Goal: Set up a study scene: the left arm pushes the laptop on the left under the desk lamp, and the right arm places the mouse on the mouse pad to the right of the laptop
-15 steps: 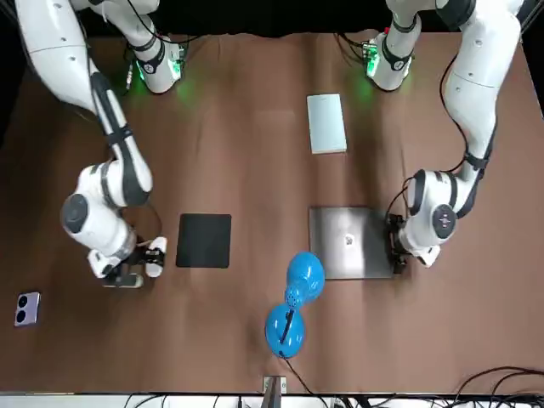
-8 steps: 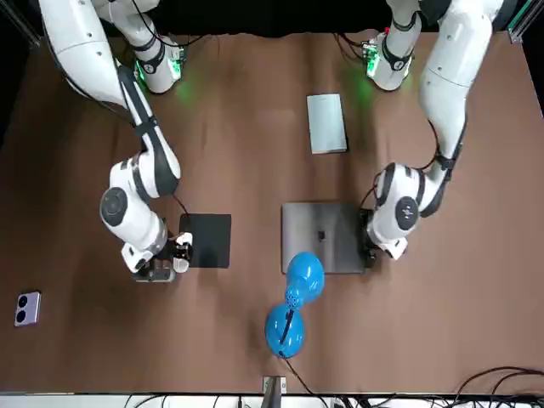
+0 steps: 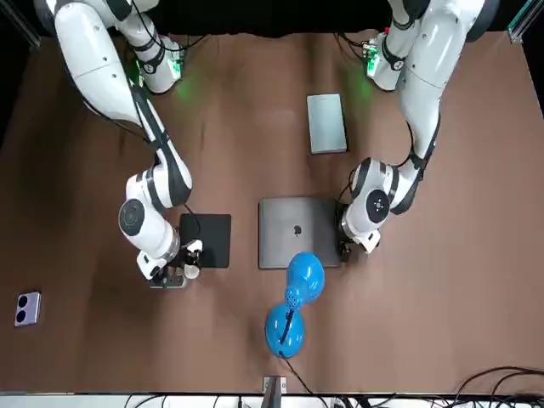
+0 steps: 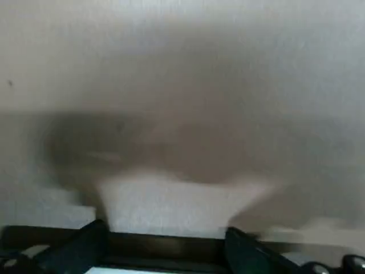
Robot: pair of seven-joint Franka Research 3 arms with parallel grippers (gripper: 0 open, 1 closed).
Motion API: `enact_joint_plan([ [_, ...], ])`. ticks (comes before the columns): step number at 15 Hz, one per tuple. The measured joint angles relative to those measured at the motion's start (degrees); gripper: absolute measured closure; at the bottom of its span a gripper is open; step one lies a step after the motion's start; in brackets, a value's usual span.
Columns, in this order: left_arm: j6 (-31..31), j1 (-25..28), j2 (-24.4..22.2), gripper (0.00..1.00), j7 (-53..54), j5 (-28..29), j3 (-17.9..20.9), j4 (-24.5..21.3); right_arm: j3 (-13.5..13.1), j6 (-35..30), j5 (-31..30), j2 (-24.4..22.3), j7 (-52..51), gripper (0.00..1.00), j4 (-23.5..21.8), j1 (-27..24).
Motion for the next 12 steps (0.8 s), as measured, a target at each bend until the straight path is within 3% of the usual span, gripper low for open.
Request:
enact_joint_plan([
  [12,0.2,-1.4,1.1,0.0,-1.3,-1.4,0.0,1.9,-0.6,-0.9,0.0,1.2,4.5,0.37,-1.4,1.2],
])
